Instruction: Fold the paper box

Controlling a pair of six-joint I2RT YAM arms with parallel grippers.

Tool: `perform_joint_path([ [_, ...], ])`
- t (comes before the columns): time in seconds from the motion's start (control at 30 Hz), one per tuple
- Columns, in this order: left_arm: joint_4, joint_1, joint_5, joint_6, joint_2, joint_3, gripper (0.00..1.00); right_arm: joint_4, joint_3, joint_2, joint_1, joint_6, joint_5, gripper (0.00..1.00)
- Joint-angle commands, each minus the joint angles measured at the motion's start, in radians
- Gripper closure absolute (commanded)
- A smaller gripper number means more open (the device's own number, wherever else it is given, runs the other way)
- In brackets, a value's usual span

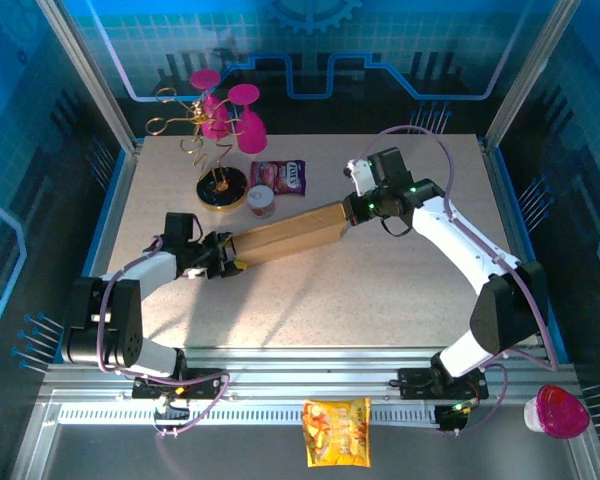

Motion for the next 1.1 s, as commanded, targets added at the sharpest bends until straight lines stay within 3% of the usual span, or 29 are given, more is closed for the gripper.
perform_joint_path([
  [0.0, 0.017, 0.001, 0.021, 0.016, 0.036, -0.005, 0.64, 0.02, -0.017, 0.002, 0.038, -0.029, 0.005, 1.0],
  [0.07, 0.024, 0.007, 0.027, 0.031, 0.035, -0.003, 0.44, 0.012, -0.008, 0.012, 0.038, -0.029, 0.022, 1.0],
  [0.17, -0.055, 0.026, 0.042, 0.129, 0.019, 0.032, 0.28, -0.023, 0.028, 0.037, 0.039, -0.021, 0.048, 1.0],
  [0.3, -0.254, 0.052, 0.026, 0.303, -0.042, 0.099, 0.17, -0.061, 0.082, 0.065, 0.045, -0.015, 0.076, 1.0],
  [0.47, -0.395, 0.077, 0.003, 0.41, -0.13, 0.109, 0.06, -0.097, 0.135, 0.103, 0.049, -0.01, 0.09, 1.0],
  [0.7, -0.624, 0.118, -0.126, 0.57, -0.226, 0.168, 0.06, -0.151, 0.216, 0.165, 0.051, 0.006, 0.102, 1.0],
  [0.83, -0.736, 0.13, -0.226, 0.685, -0.239, 0.27, 0.12, -0.167, 0.252, 0.193, 0.052, 0.012, 0.101, 1.0],
  [1.0, -0.903, 0.112, -0.445, 0.994, -0.242, 0.481, 0.36, -0.197, 0.3, 0.227, 0.052, 0.02, 0.103, 1.0],
  [1.07, -0.916, 0.074, -0.494, 1.159, -0.253, 0.541, 0.55, -0.201, 0.312, 0.231, 0.052, 0.021, 0.103, 1.0],
])
